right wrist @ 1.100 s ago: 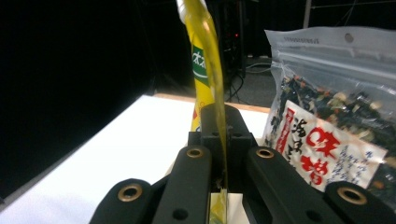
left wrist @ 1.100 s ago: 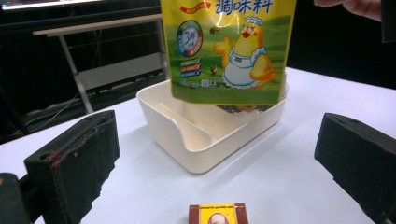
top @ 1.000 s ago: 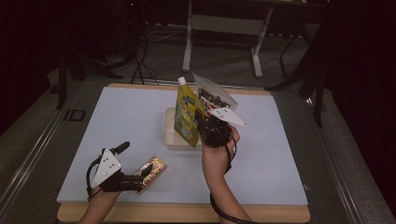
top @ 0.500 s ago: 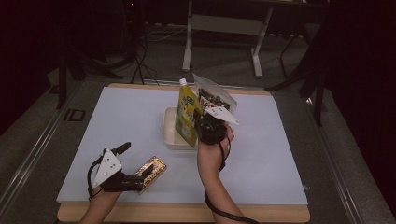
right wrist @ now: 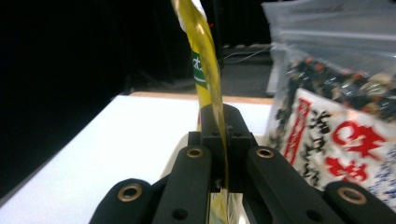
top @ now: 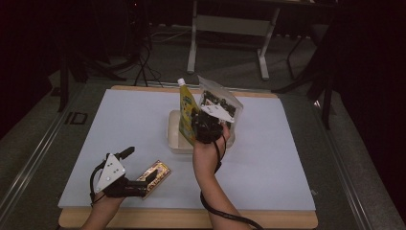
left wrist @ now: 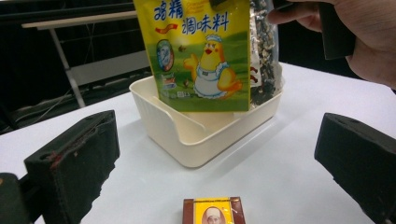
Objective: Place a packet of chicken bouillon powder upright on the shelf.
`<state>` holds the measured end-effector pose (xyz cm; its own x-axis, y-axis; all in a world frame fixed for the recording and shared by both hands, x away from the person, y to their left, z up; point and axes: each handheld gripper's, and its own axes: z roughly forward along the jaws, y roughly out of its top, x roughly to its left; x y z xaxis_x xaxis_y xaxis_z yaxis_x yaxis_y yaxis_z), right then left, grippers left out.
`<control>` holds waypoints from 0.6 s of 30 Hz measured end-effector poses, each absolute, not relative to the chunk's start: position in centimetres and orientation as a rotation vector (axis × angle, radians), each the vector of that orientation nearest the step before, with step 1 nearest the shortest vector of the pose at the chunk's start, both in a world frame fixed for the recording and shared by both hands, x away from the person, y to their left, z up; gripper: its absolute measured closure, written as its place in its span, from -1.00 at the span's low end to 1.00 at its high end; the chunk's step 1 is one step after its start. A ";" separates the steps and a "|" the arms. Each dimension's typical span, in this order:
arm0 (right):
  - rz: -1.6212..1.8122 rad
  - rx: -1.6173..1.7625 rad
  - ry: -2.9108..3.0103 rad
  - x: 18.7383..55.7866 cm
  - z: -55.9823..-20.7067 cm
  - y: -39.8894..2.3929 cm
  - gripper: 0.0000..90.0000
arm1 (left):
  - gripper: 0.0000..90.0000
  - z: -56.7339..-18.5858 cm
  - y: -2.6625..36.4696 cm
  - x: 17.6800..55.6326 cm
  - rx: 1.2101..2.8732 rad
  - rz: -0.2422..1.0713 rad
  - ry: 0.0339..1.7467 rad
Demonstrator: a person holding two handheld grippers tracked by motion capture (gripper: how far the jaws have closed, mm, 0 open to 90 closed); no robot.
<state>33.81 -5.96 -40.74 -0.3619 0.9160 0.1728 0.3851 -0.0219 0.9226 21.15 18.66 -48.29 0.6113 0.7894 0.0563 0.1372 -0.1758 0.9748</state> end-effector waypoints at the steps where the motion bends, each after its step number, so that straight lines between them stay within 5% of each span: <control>1: 1.392 1.372 1.759 34.0 -40.9 -6.1 1.00 | -1.00 -48.3 18.6 21.1 1.674 0.700 0.774; 18: 1.376 1.265 1.860 35.3 -42.0 -5.5 1.00 | -1.00 -48.6 18.4 21.2 1.690 0.685 0.770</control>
<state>35.29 -5.51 -41.99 -0.4440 0.8867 0.1289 0.3826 0.0576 0.9221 21.23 18.44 -48.62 0.6212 0.7817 0.0556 0.1464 -0.1855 0.9717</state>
